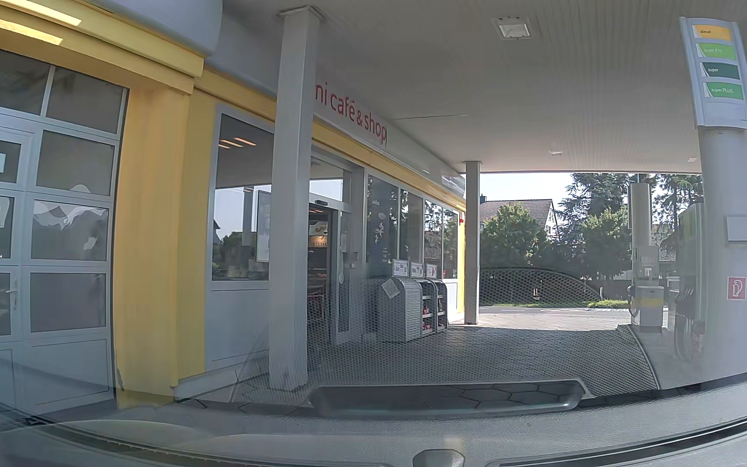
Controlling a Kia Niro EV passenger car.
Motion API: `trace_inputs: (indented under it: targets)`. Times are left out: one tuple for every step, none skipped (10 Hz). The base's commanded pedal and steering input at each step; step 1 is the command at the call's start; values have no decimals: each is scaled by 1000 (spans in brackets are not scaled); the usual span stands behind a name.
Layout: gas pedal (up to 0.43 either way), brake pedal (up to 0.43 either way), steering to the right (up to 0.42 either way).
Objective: Follow the waypoints while adhering to traffic rules and regulations
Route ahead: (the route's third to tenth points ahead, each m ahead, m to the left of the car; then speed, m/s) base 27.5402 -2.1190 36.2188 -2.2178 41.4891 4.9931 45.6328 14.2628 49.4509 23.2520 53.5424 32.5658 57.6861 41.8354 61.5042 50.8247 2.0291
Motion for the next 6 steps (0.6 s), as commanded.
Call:
trace_inputs:
  targets:
    - [0,30,100]
    - [0,30,101]
    - [0,30,101]
    - [0,30,105]
    - [0,30,120]
    - [0,30,135]
